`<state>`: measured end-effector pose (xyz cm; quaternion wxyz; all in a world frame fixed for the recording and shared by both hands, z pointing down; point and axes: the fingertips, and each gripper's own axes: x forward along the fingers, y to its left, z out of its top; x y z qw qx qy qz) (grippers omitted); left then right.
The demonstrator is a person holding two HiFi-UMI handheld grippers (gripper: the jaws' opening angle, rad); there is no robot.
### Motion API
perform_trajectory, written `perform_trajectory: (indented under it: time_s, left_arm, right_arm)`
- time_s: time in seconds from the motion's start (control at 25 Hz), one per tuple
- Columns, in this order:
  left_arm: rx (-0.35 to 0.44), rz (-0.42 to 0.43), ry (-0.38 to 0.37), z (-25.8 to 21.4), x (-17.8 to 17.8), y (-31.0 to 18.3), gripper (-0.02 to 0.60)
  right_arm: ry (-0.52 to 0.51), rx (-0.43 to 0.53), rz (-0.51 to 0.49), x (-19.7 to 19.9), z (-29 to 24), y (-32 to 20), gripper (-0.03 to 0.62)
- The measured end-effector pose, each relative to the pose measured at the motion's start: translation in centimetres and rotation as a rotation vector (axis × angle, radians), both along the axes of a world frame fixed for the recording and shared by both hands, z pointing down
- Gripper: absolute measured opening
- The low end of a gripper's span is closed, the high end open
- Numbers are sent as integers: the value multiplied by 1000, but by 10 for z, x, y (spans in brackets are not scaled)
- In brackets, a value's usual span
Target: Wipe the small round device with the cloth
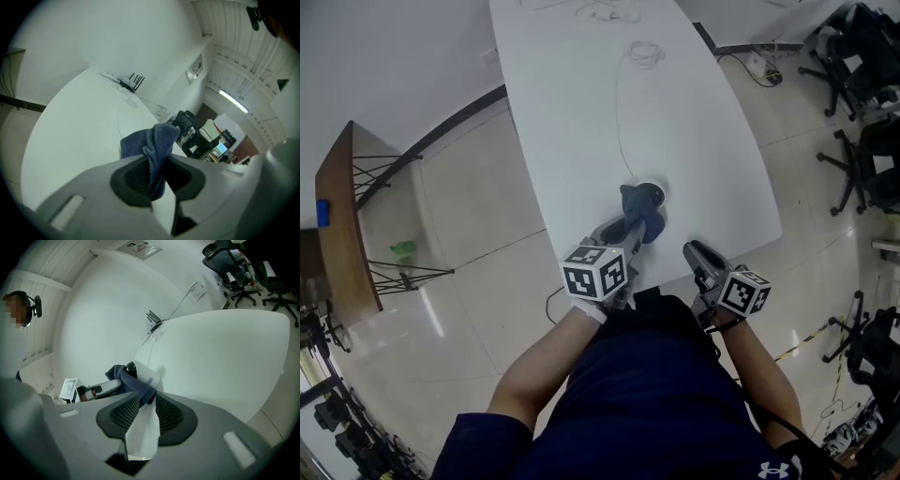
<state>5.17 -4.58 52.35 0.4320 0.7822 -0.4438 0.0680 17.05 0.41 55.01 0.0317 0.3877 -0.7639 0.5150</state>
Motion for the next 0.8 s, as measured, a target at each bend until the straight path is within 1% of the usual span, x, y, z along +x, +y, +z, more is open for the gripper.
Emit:
perform_trajectory:
  time_s: [0.08, 0.32, 0.44, 0.56, 0.68, 0.76, 0.8]
  left_arm:
    - [-36, -19, 3, 10, -6, 3, 66]
    - [-162, -107, 67, 44, -25, 1, 66]
    - [-209, -134, 81, 61, -29, -2, 66]
    - [-239, -166, 116, 69, -34, -8, 64]
    - [-261, -159, 147, 72, -32, -10, 64]
    - [-272, -117, 143, 73, -31, -12, 64]
    - [-270, -88, 125, 73, -33, -15, 64]
  right_arm:
    - [-4, -3, 1, -1, 0, 1, 115]
    - [-2, -11, 7, -7, -1, 3, 115]
    - [6, -16, 22, -5, 2, 2, 114]
    - [12, -20, 43, 0, 4, 1, 110]
    - [13, -12, 50, 3, 2, 0, 110]
    - [17, -5, 54, 3, -1, 0, 109]
    - [20, -2, 58, 2, -2, 0, 109]
